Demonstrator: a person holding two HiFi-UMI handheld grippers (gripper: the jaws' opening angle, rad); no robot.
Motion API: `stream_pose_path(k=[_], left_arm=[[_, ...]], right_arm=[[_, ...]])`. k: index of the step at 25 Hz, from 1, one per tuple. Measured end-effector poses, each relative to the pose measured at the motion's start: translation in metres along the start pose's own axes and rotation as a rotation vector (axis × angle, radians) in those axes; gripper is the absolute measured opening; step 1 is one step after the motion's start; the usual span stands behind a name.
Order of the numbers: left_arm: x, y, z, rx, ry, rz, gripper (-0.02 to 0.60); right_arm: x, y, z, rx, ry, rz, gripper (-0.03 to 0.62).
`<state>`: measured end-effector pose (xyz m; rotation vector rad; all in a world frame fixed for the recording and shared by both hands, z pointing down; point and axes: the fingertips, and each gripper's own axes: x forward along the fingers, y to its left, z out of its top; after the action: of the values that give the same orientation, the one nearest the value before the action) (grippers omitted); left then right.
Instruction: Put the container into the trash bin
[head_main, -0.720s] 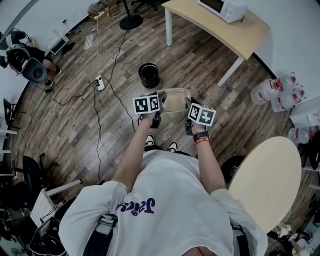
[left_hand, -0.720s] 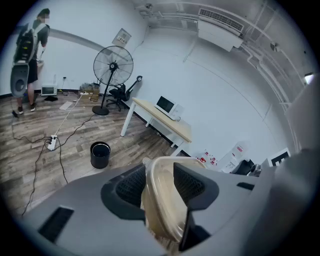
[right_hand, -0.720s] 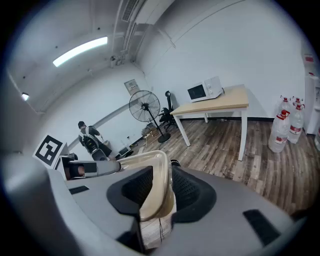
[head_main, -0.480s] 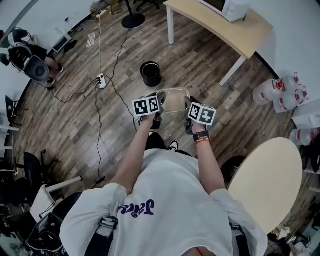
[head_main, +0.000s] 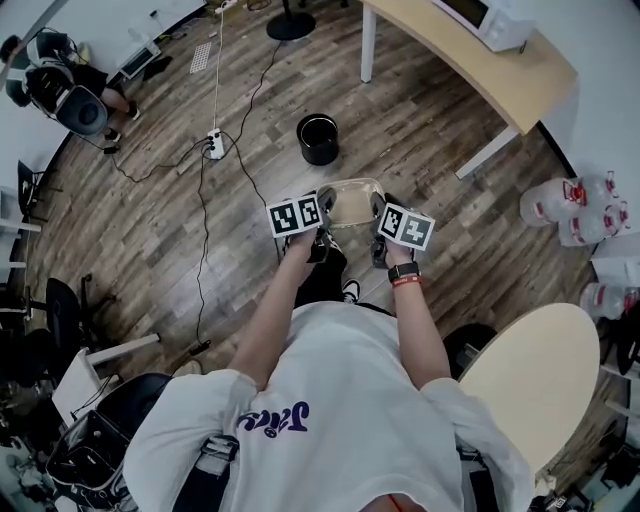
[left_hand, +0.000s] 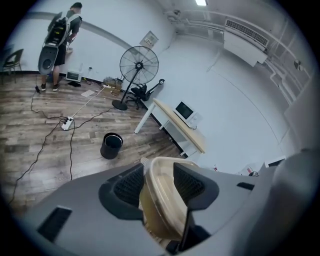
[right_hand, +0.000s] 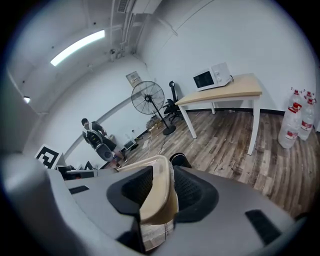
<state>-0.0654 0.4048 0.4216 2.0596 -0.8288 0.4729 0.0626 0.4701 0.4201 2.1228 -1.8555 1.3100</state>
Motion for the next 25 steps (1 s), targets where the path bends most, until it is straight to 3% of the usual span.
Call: stream_pose_path(k=[11,25], left_arm=[[0.042,0.063,0.077,-0.111,-0.052,0.045,0.186],[0.114,0.130,0.173,-0.177,-0.048,0.100,0.158]], right_arm=[[0.103,0.028,0.043,-0.038,0.099,0.032,0.135],[0.231,0.046,0.105,-0.067,0.208,0.060,0.137]])
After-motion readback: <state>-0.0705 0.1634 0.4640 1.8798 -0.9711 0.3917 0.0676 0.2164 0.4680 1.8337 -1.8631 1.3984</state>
